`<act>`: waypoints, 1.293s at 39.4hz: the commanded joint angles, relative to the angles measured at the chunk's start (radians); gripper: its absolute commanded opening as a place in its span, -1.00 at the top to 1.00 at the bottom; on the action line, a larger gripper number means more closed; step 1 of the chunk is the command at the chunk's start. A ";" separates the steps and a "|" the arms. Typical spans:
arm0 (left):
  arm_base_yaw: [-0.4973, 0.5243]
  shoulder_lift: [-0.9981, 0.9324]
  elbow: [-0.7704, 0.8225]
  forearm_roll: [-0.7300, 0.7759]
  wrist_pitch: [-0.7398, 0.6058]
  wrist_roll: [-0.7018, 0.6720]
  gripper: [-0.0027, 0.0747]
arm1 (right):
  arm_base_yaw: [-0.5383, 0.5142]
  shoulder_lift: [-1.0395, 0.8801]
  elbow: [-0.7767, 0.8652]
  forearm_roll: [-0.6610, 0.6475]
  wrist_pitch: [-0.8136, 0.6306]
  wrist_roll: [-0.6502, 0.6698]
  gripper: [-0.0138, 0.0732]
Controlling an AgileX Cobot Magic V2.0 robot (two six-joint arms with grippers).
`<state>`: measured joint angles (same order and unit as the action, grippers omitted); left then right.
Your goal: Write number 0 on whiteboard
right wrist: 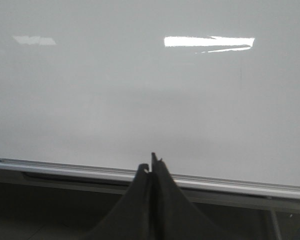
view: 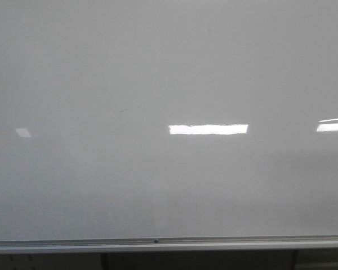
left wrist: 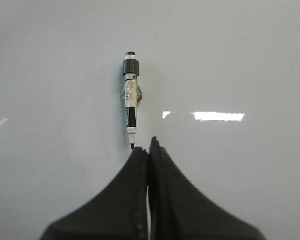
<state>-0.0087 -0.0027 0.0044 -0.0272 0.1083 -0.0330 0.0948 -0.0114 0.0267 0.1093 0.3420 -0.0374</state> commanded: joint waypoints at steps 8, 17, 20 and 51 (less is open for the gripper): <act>-0.006 -0.018 0.022 0.001 -0.085 -0.013 0.98 | 0.002 -0.014 0.001 0.005 -0.050 0.001 0.84; -0.006 -0.018 0.022 0.001 -0.085 -0.013 0.98 | 0.002 -0.014 0.001 0.005 -0.050 0.001 0.84; -0.006 -0.018 0.022 0.001 -0.085 -0.013 0.98 | 0.002 -0.014 0.001 0.005 -0.050 0.001 0.84; -0.006 -0.018 0.022 0.001 -0.085 -0.013 0.98 | 0.002 -0.014 0.001 -0.142 -0.119 0.000 0.84</act>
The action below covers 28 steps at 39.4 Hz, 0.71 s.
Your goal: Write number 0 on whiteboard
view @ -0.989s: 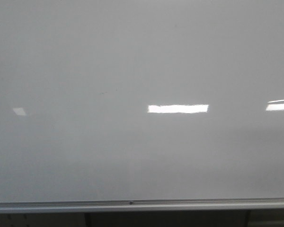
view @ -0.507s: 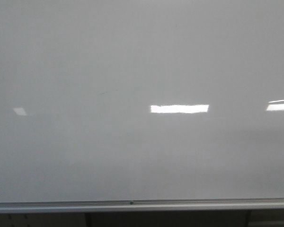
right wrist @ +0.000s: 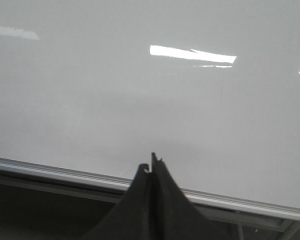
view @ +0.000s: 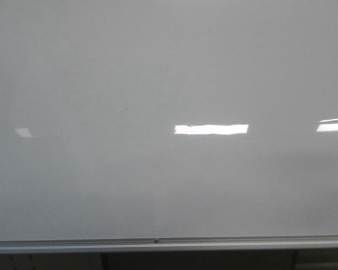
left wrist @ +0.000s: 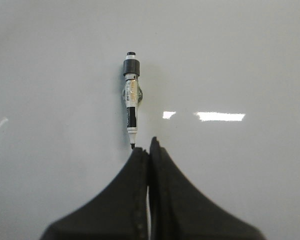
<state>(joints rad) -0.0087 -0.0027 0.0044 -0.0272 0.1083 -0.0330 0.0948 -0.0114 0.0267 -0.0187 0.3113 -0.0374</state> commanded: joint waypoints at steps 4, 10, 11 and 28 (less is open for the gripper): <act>-0.006 -0.018 0.022 0.001 -0.085 -0.013 0.98 | 0.002 -0.014 0.001 -0.015 -0.099 0.000 0.84; -0.006 -0.018 0.022 0.001 -0.085 -0.013 0.98 | 0.002 -0.014 0.001 -0.015 -0.157 0.000 0.84; -0.006 -0.018 0.022 0.001 -0.090 -0.013 0.98 | 0.002 -0.014 0.001 -0.015 -0.169 0.000 0.84; -0.006 0.010 -0.145 0.027 -0.190 -0.013 0.98 | 0.002 -0.005 -0.157 0.036 -0.246 0.003 0.84</act>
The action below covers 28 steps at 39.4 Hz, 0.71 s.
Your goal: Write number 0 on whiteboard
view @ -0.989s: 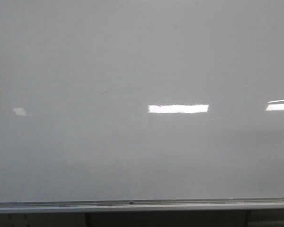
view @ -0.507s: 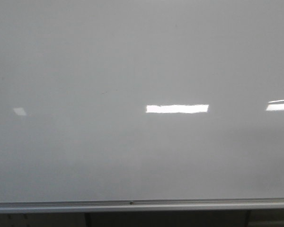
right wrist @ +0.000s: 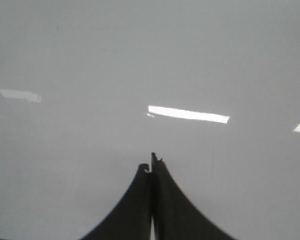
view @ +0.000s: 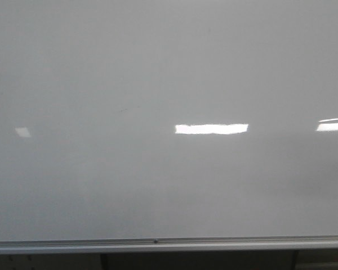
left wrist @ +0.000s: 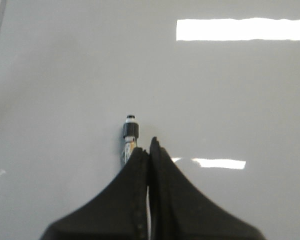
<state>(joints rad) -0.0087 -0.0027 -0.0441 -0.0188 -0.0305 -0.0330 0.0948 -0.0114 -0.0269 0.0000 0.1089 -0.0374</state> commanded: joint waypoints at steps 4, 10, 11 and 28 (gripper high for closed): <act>-0.006 0.069 -0.195 0.065 0.022 -0.013 0.98 | 0.002 0.034 -0.204 0.051 0.026 0.003 0.84; -0.006 0.225 -0.326 0.082 0.146 -0.013 0.98 | 0.002 0.172 -0.340 0.137 0.122 0.004 0.83; -0.006 0.239 -0.340 0.082 0.159 -0.013 0.98 | 0.002 0.195 -0.356 0.141 0.134 0.004 0.83; -0.006 0.413 -0.396 0.094 0.183 -0.013 0.87 | 0.002 0.358 -0.431 0.143 0.167 0.004 0.75</act>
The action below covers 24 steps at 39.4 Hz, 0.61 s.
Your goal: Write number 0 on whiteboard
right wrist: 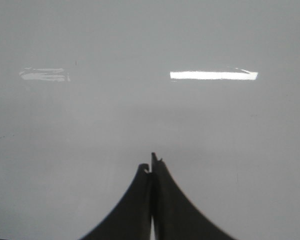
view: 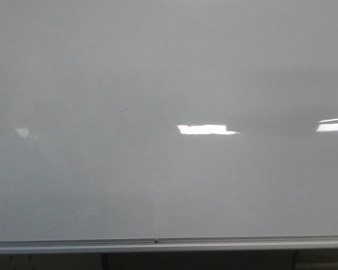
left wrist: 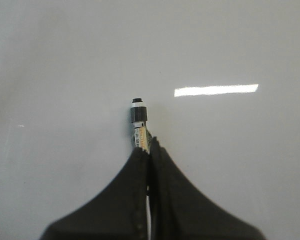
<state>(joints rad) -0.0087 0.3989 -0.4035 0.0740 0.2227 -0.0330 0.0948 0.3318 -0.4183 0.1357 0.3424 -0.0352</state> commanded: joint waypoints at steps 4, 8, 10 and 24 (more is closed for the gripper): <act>-0.006 0.012 -0.037 0.001 -0.070 -0.013 0.36 | 0.002 0.015 -0.040 0.008 -0.066 0.002 0.43; -0.006 0.012 -0.037 0.001 -0.064 -0.013 -0.36 | 0.002 0.015 -0.040 0.008 -0.063 0.002 -0.03; -0.006 0.012 -0.037 0.001 -0.064 -0.013 -0.62 | 0.002 0.015 -0.040 0.008 -0.061 0.002 -0.22; -0.006 0.189 -0.073 -0.032 -0.038 -0.013 -0.81 | 0.002 0.015 -0.040 0.008 -0.060 0.002 -0.41</act>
<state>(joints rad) -0.0087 0.4860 -0.4169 0.0653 0.2333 -0.0330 0.0948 0.3335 -0.4210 0.1372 0.3533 -0.0345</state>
